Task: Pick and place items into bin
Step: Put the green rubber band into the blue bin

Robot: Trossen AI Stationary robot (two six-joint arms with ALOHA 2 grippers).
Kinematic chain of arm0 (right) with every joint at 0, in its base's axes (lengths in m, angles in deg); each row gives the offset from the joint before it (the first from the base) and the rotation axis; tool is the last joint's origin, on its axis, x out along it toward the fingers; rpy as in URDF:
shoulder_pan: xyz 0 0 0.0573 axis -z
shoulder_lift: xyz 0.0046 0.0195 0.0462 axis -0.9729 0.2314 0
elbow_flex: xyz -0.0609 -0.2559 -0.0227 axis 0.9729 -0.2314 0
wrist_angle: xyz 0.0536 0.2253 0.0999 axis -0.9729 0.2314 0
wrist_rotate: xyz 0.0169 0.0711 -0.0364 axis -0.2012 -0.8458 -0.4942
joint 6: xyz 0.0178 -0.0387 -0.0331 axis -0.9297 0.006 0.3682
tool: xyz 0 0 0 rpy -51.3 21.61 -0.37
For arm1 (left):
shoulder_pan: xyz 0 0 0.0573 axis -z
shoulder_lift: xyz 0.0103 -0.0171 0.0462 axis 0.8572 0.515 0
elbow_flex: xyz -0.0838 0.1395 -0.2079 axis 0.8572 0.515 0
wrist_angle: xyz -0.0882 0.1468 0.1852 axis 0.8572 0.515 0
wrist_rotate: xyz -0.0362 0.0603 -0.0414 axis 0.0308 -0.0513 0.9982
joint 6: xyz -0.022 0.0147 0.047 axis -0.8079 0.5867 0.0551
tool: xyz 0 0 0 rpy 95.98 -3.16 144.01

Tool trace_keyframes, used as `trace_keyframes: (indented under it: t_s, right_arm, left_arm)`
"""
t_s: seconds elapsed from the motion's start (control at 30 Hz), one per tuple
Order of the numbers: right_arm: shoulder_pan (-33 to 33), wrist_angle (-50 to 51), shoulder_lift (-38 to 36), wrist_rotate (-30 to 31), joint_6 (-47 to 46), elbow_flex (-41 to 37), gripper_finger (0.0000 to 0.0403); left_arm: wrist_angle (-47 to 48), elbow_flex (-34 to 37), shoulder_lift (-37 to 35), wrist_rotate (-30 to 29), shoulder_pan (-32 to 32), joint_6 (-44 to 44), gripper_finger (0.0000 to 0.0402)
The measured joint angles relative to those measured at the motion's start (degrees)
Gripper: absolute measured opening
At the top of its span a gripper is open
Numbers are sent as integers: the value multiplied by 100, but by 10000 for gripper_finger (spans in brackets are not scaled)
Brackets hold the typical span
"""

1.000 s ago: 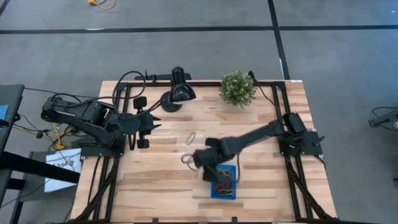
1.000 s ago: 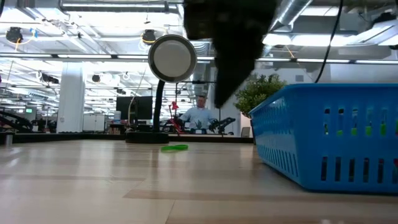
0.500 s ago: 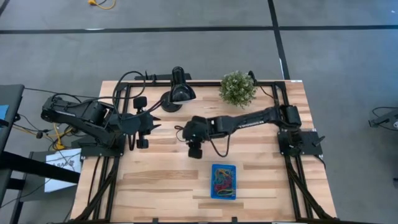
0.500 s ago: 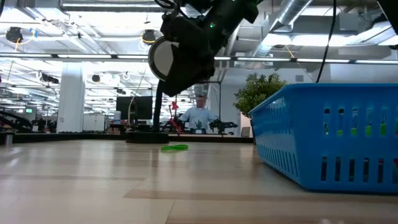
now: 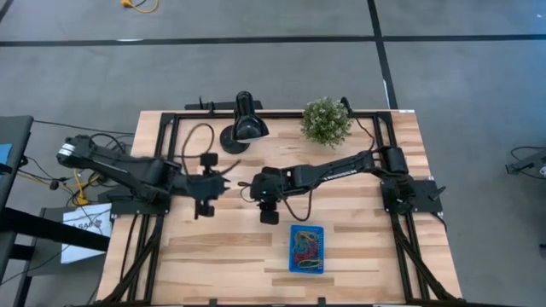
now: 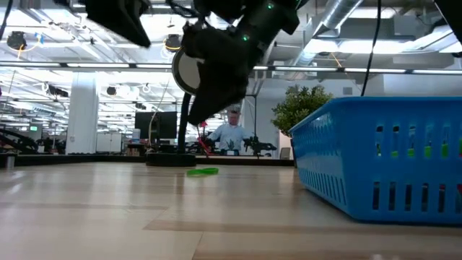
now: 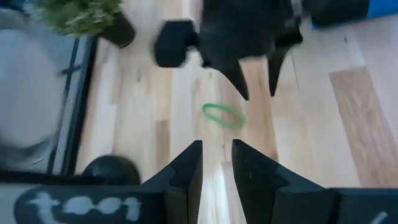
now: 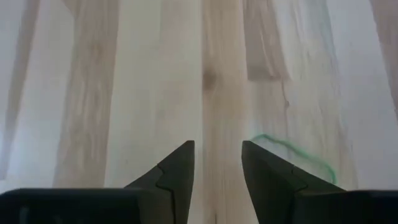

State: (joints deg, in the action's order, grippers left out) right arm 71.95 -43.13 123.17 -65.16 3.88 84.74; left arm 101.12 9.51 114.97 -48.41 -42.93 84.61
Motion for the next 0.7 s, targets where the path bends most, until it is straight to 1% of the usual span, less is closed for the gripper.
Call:
trace_keyframes:
  t_s: [0.07,0.13,0.2,0.27,0.3,0.33,0.37,0.43,0.57,0.7]
  right_arm:
    - [-11,-122,24,8,23,12,126]
    - [15,-127,103,4,28,26,127]
    - [38,27,242,16,61,2,129]
    - [83,-178,482,24,288,24,130]
    - [105,-24,523,29,349,-16,131]
    - [124,-117,561,29,374,-26,131]
    - [144,-413,617,28,408,11,131]
    - [194,-606,651,27,424,44,131]
    - [303,-396,690,27,424,21,131]
    - [343,-418,684,29,424,22,131]
  left_arm:
    - [-518,389,2,71,-2,237,77]
    - [-768,540,2,76,-2,277,77]
    - [-811,533,-6,73,-2,229,77]
    - [-753,453,-44,75,-2,215,77]
    - [-740,393,-73,74,-2,215,77]
    - [-760,335,-107,70,-2,220,77]
    - [-770,294,-151,70,-2,226,77]
    - [-708,214,-214,70,-2,237,77]
    - [-686,127,-357,73,-2,290,77]
    - [-694,113,-484,75,-2,298,77]
